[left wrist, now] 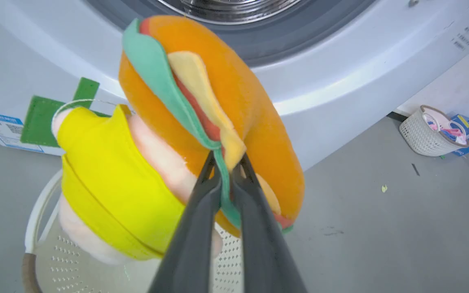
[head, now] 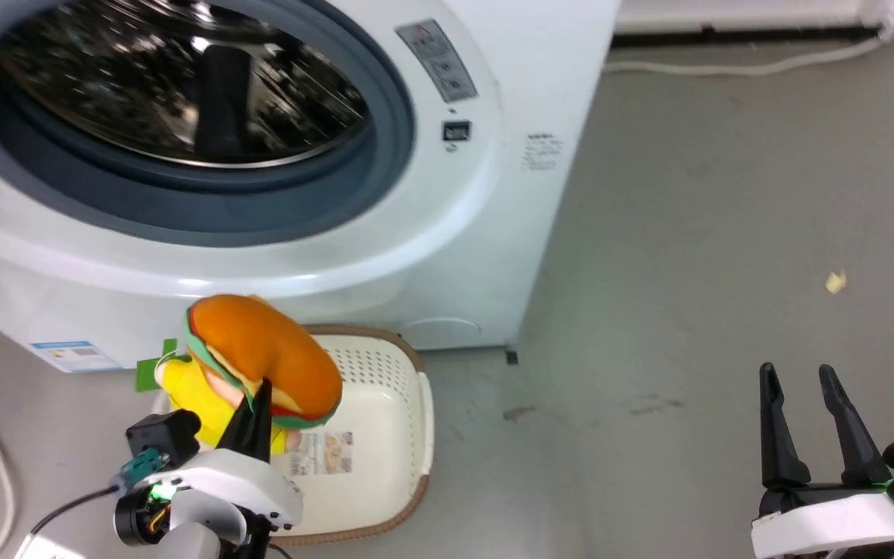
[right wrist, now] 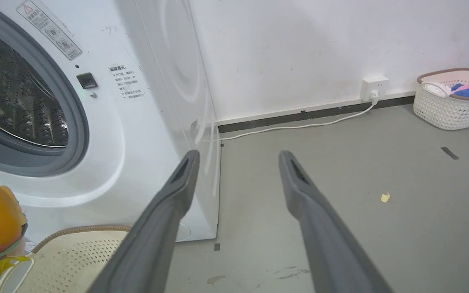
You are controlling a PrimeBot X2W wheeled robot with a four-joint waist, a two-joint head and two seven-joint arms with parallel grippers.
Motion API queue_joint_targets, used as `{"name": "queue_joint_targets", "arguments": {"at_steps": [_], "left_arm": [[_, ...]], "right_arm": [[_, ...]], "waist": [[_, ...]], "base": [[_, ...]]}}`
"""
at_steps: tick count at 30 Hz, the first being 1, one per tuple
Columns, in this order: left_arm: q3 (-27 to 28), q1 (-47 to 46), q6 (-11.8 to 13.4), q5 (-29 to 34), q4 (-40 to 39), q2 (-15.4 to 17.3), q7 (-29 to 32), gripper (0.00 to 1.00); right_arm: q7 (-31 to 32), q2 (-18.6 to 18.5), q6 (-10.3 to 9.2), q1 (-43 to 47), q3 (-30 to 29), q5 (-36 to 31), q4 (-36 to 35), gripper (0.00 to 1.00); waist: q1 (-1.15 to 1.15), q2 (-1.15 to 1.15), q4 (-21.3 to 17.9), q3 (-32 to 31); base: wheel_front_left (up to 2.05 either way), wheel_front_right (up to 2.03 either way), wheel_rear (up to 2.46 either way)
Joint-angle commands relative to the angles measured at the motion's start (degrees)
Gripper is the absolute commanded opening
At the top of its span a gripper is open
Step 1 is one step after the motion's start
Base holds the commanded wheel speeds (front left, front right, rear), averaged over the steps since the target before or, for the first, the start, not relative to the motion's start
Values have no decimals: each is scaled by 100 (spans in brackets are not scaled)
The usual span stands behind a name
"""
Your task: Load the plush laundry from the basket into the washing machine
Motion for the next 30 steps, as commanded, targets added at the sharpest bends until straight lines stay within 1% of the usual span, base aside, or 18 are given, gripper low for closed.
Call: {"name": "queue_joint_targets", "arguments": {"at_steps": [1, 5, 8, 11, 14, 16, 19, 25, 30], "left_arm": [[76, 127, -18, 77, -285, -49, -31, 0], [395, 411, 4, 417, -1609, -171, -31, 0], [576, 487, 21, 649, -2393, -259, -32, 0], [671, 393, 19, 834, -2872, -296, -32, 0], [691, 100, 30, 986, -2998, -216, -32, 0], [710, -202, 50, 1059, -2976, -77, 14, 0], [729, -760, 99, 1181, -2977, 179, 260, 0], [713, -2065, 95, 1375, -2828, 826, 1087, 0], [549, -3233, 48, 1526, -2416, 1384, 1852, 0]], "right_arm": [[-26, -6, -4, 44, 6, -28, 4, 100], [-26, -6, -4, 26, 9, -6, -13, 100], [-26, -6, -4, 2, 19, 4, -54, 100], [-26, -6, -4, -56, 49, 24, -96, 100], [-26, -6, -4, -164, 102, 50, -137, 100], [-26, -6, -4, -261, 145, 70, -162, 100], [-26, -6, -4, -444, 204, 112, -200, 100], [-26, -6, -4, -823, 296, 332, -270, 100], [-26, -6, -4, -1078, 378, 568, -274, 100]], "waist": [[2, 0, 175, -189], [2, 0, 213, -215], [2, 0, 218, -116], [2, 0, 178, 74], [2, 0, 103, 355], [2, 0, 29, 585], [2, 0, -114, 955], [2, 0, -477, 1731], [2, 0, -758, 2271]], "base": [[0, 0, 0], [0, 0, 0], [0, 0, 0], [0, 0, 0], [0, 0, 0], [0, 0, 0], [0, 0, 0], [0, 0, 0], [0, 0, 0]]}}
